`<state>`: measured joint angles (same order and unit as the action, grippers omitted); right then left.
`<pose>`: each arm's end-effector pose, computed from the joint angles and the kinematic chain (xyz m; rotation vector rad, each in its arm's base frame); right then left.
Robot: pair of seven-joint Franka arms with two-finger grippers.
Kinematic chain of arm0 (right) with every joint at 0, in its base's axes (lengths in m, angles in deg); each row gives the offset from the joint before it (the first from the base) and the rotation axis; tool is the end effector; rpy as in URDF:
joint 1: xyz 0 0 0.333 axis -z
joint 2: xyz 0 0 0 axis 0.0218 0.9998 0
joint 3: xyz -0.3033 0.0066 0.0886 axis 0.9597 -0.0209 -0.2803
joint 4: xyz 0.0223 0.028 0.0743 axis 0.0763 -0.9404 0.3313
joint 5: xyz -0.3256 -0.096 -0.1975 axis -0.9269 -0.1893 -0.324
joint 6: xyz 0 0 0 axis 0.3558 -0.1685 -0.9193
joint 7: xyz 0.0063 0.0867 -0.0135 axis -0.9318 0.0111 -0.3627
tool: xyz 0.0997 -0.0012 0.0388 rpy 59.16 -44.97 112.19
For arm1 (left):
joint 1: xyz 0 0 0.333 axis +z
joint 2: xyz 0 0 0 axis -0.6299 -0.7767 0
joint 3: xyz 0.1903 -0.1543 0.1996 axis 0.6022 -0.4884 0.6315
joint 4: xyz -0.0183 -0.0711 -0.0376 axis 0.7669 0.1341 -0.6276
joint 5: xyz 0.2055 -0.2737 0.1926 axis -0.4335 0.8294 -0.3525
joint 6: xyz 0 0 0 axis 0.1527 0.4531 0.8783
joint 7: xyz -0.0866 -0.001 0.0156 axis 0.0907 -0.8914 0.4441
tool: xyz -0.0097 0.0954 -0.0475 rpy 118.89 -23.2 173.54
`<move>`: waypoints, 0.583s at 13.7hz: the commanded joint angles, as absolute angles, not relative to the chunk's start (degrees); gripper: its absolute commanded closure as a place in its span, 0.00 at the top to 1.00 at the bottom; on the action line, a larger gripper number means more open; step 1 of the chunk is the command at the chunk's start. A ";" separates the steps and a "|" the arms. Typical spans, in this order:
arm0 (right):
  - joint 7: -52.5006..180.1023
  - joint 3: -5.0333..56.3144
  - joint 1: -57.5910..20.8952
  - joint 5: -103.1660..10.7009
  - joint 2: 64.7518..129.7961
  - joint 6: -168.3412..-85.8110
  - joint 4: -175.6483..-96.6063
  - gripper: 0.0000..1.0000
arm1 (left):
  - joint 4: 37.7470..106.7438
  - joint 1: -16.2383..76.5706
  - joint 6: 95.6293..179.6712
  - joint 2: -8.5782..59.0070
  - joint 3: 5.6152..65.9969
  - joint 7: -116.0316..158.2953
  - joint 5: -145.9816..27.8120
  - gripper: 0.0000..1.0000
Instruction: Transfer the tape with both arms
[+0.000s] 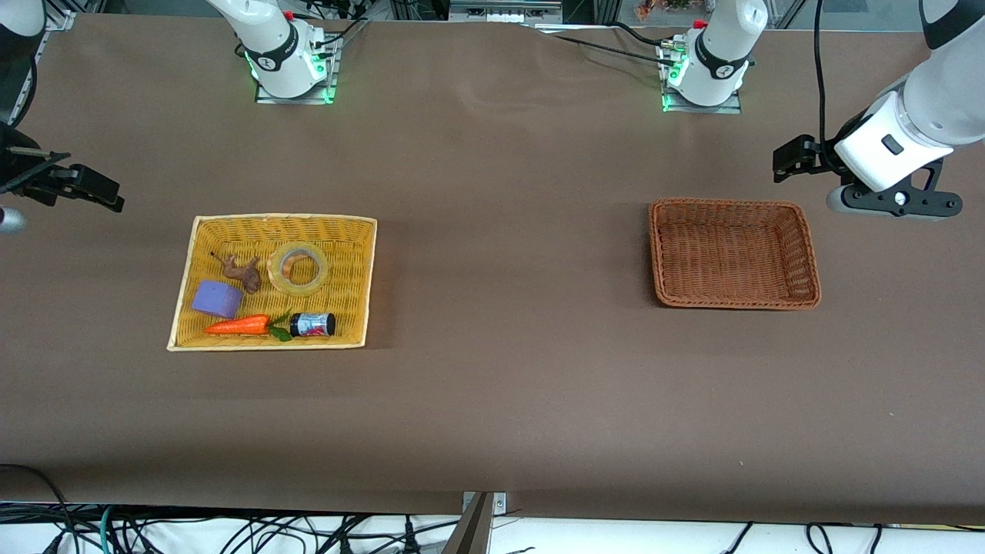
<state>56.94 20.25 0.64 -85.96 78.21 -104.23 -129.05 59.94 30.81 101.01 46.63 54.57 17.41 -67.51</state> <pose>0.5780 -0.0246 0.5701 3.0899 -0.0961 -0.0990 0.5517 -0.0760 0.5928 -3.1152 0.1363 0.3053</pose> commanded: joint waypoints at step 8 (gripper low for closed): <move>56.31 19.58 -6.08 -80.62 96.74 -118.50 -128.78 1.00 | 58.31 30.87 99.68 46.27 54.31 17.49 -68.16 1.00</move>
<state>56.39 19.49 -5.99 -81.49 95.46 -117.31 -129.62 59.80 30.81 100.91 46.63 54.57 17.41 -67.51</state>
